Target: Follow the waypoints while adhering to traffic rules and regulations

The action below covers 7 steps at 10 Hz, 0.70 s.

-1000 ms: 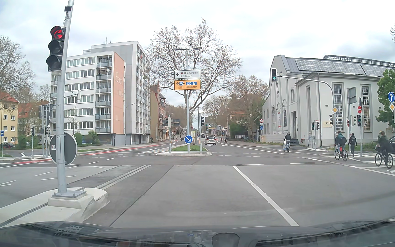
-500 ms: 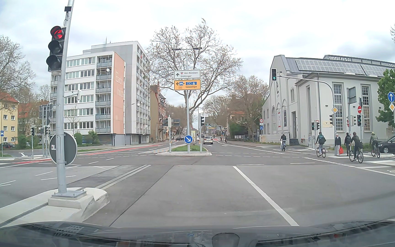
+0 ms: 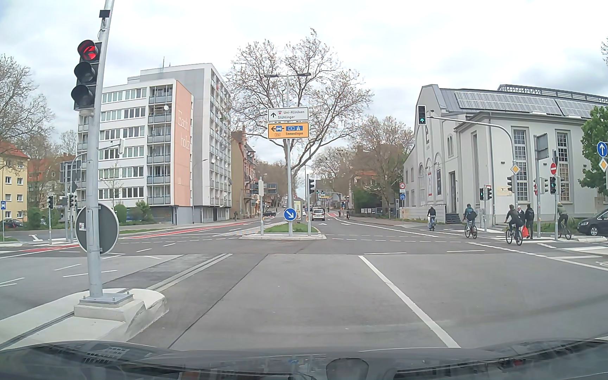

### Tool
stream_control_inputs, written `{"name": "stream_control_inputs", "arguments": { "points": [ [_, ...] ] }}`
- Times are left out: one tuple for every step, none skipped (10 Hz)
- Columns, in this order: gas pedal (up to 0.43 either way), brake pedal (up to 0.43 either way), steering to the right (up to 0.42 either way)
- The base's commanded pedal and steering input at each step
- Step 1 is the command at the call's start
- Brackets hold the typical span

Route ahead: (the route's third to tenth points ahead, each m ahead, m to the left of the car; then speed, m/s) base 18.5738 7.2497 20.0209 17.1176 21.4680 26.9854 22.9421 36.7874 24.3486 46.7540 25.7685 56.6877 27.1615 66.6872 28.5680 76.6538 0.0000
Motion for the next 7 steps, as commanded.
{"name": "stream_control_inputs", "arguments": {
  "points": [
    [0.0, 0.201, -0.001],
    [0.0, 0.201, -0.001],
    [0.0, 0.201, -0.001],
    [0.0, 0.201, -0.001],
    [0.0, 0.201, -0.001],
    [0.0, 0.201, -0.001],
    [0.0, 0.201, -0.001]
  ]
}}
